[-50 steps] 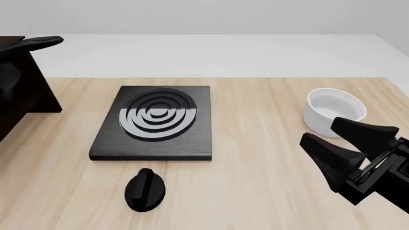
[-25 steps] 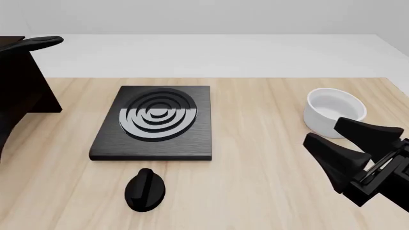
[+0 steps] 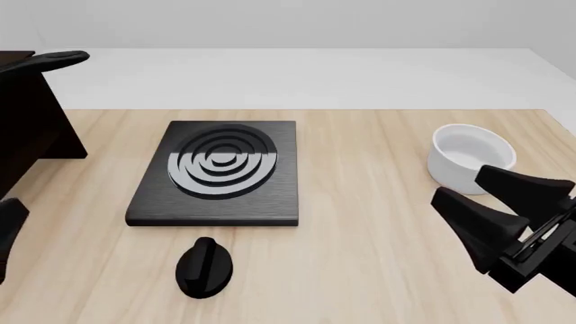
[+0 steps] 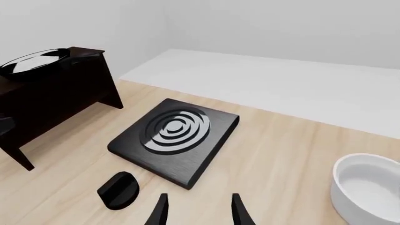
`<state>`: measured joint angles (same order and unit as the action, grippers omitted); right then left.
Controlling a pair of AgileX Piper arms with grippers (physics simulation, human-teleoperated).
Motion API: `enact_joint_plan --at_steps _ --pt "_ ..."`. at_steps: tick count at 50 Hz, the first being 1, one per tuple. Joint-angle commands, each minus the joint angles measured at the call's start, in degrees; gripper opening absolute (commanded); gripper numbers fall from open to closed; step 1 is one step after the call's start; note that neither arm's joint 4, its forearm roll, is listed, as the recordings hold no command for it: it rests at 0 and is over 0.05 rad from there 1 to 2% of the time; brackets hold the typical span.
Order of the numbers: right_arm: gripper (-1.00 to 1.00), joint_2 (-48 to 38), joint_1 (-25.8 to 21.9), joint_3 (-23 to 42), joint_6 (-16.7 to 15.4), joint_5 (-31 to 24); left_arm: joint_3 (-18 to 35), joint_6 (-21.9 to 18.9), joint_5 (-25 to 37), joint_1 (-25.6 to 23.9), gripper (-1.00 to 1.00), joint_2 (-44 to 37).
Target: Put the frying pan on the cabinet shelf.
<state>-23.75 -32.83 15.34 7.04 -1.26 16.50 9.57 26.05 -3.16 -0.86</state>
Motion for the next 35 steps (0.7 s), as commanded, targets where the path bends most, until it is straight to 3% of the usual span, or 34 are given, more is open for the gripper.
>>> enact_joint_plan --at_steps 1,3,16,22,29,31,35 --pt "1.0 0.33 0.11 -0.15 0.12 -0.03 -0.52 -1.0 0.39 -2.16 1.0 0.86" --pt "1.0 0.35 0.02 0.08 0.07 -0.27 -0.78 -2.61 -0.07 -2.14 1.0 0.86" --pt "1.0 0.83 0.27 0.25 -0.1 -0.75 -3.16 -3.29 -2.74 -2.88 1.0 0.86" --pt "1.0 9.75 3.51 3.15 -1.88 -8.77 -5.24 -3.23 -4.59 -2.38 1.0 0.86" --pt "1.0 22.49 9.14 8.78 -4.03 -26.11 -5.85 -3.23 -5.62 -1.67 1.0 0.86" --pt "1.0 23.67 10.59 10.88 -5.43 -29.12 -6.58 -3.29 -6.7 -1.4 1.0 0.86" --pt "1.0 23.75 13.06 15.07 -5.17 -34.26 -7.86 -3.51 -8.23 -1.17 1.0 0.86"
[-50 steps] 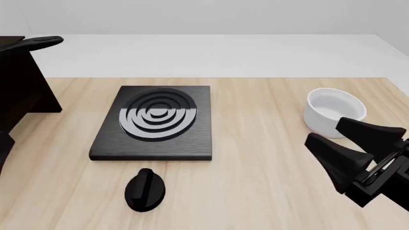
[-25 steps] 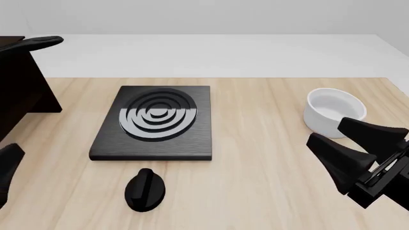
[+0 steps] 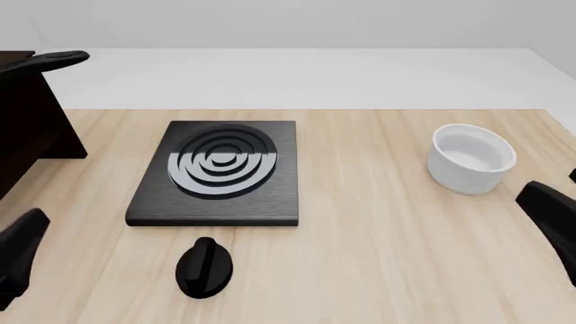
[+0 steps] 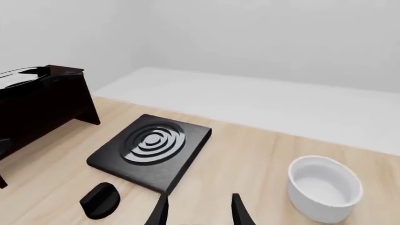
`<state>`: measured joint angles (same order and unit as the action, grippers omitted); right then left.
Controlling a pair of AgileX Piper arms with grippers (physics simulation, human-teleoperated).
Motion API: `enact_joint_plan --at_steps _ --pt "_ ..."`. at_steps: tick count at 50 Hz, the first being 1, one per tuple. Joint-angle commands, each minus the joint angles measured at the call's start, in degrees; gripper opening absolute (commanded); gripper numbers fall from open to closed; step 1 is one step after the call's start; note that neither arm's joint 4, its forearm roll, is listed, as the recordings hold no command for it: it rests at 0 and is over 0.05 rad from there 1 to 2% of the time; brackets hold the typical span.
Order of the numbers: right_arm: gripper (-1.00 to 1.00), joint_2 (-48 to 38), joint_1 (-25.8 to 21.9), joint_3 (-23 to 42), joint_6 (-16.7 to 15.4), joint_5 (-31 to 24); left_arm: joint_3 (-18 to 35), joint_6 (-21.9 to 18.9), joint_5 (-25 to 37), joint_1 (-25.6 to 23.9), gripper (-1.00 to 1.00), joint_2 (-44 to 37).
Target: Put the frying pan on the cabinet shelf.
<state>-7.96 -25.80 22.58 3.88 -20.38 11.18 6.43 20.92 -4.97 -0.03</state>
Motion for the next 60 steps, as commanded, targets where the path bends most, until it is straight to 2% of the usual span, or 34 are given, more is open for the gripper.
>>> enact_joint_plan --at_steps 1,10,18,19,20,27,28,29,30,34,35,36,37,38,40,41,42,44,51,53,60 --pt "1.0 7.96 6.23 8.42 -2.86 -16.33 -2.95 -0.5 -3.59 0.73 1.0 0.03" --pt "1.0 7.96 7.79 17.32 -5.16 -27.75 -5.33 -1.12 -6.69 1.42 1.0 0.03" --pt "1.0 7.96 7.78 19.83 -4.27 -32.21 -5.45 -1.55 -7.37 1.79 1.0 0.03" --pt "1.0 7.96 7.91 21.07 -4.23 -33.78 13.98 -2.84 10.7 1.13 1.0 0.03" --pt "1.0 7.96 7.95 21.76 -4.28 -34.55 15.43 -2.65 12.06 1.21 1.0 0.03" --pt "1.0 7.96 7.98 26.19 -4.19 -39.31 17.39 -3.25 13.14 1.77 1.0 0.03" --pt "1.0 7.96 7.67 26.64 -4.62 -39.78 16.33 0.0 12.34 4.66 1.0 0.03" --pt "1.0 7.96 7.6 27.25 -4.61 -40.31 16.31 0.0 12.32 4.66 1.0 0.03" --pt "1.0 7.96 7.6 27.26 -4.61 -40.32 21.84 -1.44 17.2 2.69 1.0 0.03" --pt "1.0 7.96 8.09 28.26 -4.97 -40.54 23.67 -2.09 17.74 2.31 1.0 0.03" --pt "1.0 7.96 8.4 28.2 -5.12 -40.33 25.07 -3.98 19.15 1.36 1.0 0.03" --pt "1.0 7.96 8.66 28.39 -5.07 -40.32 27.1 -3.21 21.08 1.38 1.0 0.03" --pt "1.0 7.96 9.2 28.97 -5.19 -40.37 24.06 -1.13 16.78 1.9 1.0 0.03" --pt "1.0 7.96 9.28 28.89 -5.15 -40.33 25.97 -4.39 19.71 1.58 1.0 0.03" --pt "1.0 7.96 9.64 29.12 -5.19 -40.39 31.25 -3.12 24.88 1.44 1.0 0.03" --pt "1.0 7.96 9.64 29.13 -5.19 -40.39 31.29 -3.12 24.92 1.44 1.0 0.03" --pt "1.0 7.96 9.98 29.69 -5.48 -40.56 33.87 -3.94 28.12 0.67 1.0 0.03" --pt "1.0 7.96 10.04 29.92 -5.49 -40.68 35.64 -3.36 30.5 -0.18 1.0 0.03" --pt "1.0 7.96 10.16 29.94 -6.82 -41.19 36.6 -2.52 33.53 -0.35 1.0 0.03" --pt "1.0 7.96 9.96 30.11 -6.9 -41.55 37.05 -3.99 34.13 -0.28 1.0 0.03" --pt "1.0 7.96 10.21 31.61 -7.93 -43.01 39.36 -4.1 37.46 -0.21 1.0 0.03"
